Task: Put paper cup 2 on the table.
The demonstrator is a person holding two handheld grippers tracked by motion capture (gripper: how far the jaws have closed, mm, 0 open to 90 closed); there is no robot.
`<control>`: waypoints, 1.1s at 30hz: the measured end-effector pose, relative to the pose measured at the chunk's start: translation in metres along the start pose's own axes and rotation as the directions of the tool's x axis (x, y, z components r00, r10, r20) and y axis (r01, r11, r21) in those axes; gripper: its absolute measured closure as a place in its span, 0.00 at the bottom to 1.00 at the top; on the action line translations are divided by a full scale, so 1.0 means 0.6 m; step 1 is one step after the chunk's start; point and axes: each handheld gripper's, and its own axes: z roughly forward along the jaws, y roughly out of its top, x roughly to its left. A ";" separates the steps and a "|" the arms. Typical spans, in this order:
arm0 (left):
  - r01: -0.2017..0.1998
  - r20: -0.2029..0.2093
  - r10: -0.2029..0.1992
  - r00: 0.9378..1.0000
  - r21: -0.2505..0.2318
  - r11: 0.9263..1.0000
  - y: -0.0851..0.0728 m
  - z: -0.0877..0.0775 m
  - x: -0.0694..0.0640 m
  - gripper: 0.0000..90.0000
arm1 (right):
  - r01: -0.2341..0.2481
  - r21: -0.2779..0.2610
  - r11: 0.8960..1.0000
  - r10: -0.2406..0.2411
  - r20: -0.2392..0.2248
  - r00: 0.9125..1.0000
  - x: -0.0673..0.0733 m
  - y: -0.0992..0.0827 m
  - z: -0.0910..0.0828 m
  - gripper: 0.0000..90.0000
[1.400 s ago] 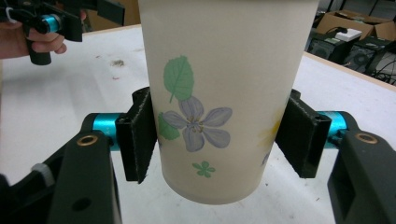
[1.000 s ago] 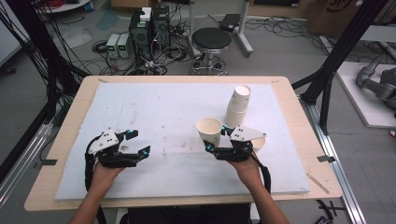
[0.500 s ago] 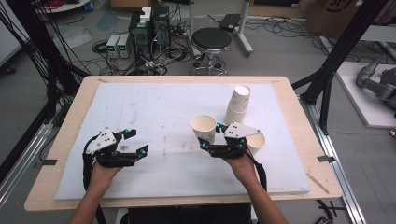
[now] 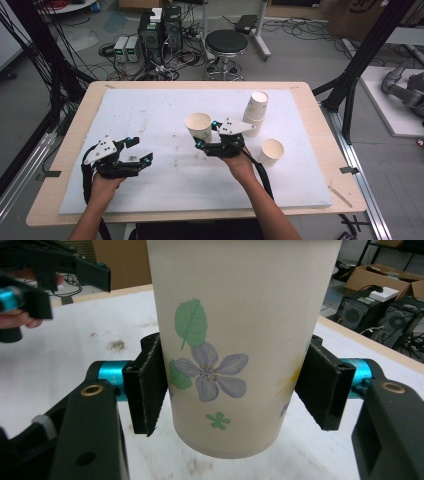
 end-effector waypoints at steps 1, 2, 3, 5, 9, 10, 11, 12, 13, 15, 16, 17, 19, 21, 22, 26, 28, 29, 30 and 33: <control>0.000 0.001 0.000 1.000 0.001 1.000 0.000 -0.001 0.000 0.22 | 0.004 -0.004 1.000 -0.004 0.003 1.000 0.000 0.003 0.008 0.40; -0.002 0.000 0.002 1.000 -0.002 1.000 0.001 -0.001 0.000 0.22 | 0.003 -0.004 1.000 -0.003 0.003 1.000 0.000 0.005 0.015 0.40; 0.000 -0.002 0.000 1.000 -0.003 1.000 0.001 -0.001 0.000 0.22 | 0.002 -0.001 1.000 -0.002 0.005 1.000 0.000 0.006 0.023 0.40; 0.002 -0.003 -0.002 1.000 -0.002 1.000 0.000 -0.001 0.001 0.22 | -0.007 -0.002 1.000 0.007 0.012 1.000 0.001 0.006 0.036 0.40; 0.002 -0.001 -0.002 1.000 0.003 1.000 -0.001 -0.001 0.000 0.22 | -0.039 0.015 0.999 0.039 0.019 0.999 0.000 -0.006 0.062 0.40; 0.003 0.001 -0.003 1.000 0.004 1.000 -0.001 -0.002 0.000 0.22 | -0.039 0.028 0.999 0.039 0.021 0.999 -0.001 -0.010 0.068 0.40; 0.004 0.001 -0.004 1.000 0.003 1.000 -0.001 -0.002 0.000 0.22 | -0.044 0.037 0.998 0.043 0.023 0.999 -0.001 -0.013 0.073 0.40; 0.004 0.000 -0.004 1.000 0.003 1.000 -0.001 -0.002 0.001 0.22 | -0.044 0.046 0.998 0.043 0.023 0.999 -0.001 -0.016 0.077 0.39; 0.006 0.000 -0.006 1.000 0.004 1.000 -0.001 -0.002 0.001 0.22 | -0.046 0.052 0.998 0.045 0.023 0.999 -0.001 -0.018 0.081 0.39; 0.006 -0.002 -0.006 1.000 0.007 1.000 -0.003 -0.001 0.002 0.22 | -0.047 0.067 0.997 0.045 0.031 0.999 -0.002 -0.022 0.087 0.39; 0.006 0.002 -0.006 1.000 0.010 1.000 -0.003 0.000 0.002 0.22 | -0.053 0.077 0.996 0.051 0.032 0.998 -0.003 -0.024 0.090 0.39; 0.006 0.004 -0.006 1.000 0.014 1.000 -0.004 0.001 0.001 0.22 | -0.055 0.086 0.995 0.052 0.034 0.998 -0.004 -0.027 0.093 0.39; 0.005 0.004 -0.005 1.000 0.017 1.000 -0.004 0.002 0.001 0.22 | -0.064 0.110 0.992 0.060 0.043 0.997 -0.006 -0.033 0.098 0.39; 0.002 0.008 -0.002 1.000 0.025 1.000 -0.005 0.004 0.000 0.22 | -0.075 0.120 0.990 0.071 0.041 0.997 -0.007 -0.038 0.104 0.39; 0.005 0.008 -0.005 1.000 0.024 1.000 -0.005 0.004 0.000 0.22 | -0.082 0.127 0.989 0.077 0.045 0.996 -0.006 -0.039 0.106 0.39; 0.007 0.005 -0.007 1.000 0.023 1.000 -0.005 0.003 0.001 0.22 | -0.079 0.160 0.984 0.072 0.050 0.996 -0.004 -0.047 0.115 0.39; 0.010 0.003 -0.010 1.000 0.023 1.000 -0.006 0.003 0.002 0.22 | -0.085 0.172 0.981 0.076 0.054 0.996 -0.003 -0.049 0.118 0.39; 0.011 0.004 -0.011 1.000 0.024 1.000 -0.006 0.003 0.002 0.22 | -0.089 0.187 0.978 0.080 0.052 0.995 -0.004 -0.053 0.121 0.39; 0.011 0.005 -0.011 1.000 0.025 1.000 -0.006 0.002 0.002 0.22 | -0.088 0.196 0.977 0.079 0.052 0.995 -0.004 -0.054 0.122 0.39; 0.013 0.002 -0.013 1.000 0.025 1.000 -0.007 0.002 0.003 0.22 | -0.081 0.215 0.973 0.073 0.045 0.996 -0.004 -0.057 0.125 0.39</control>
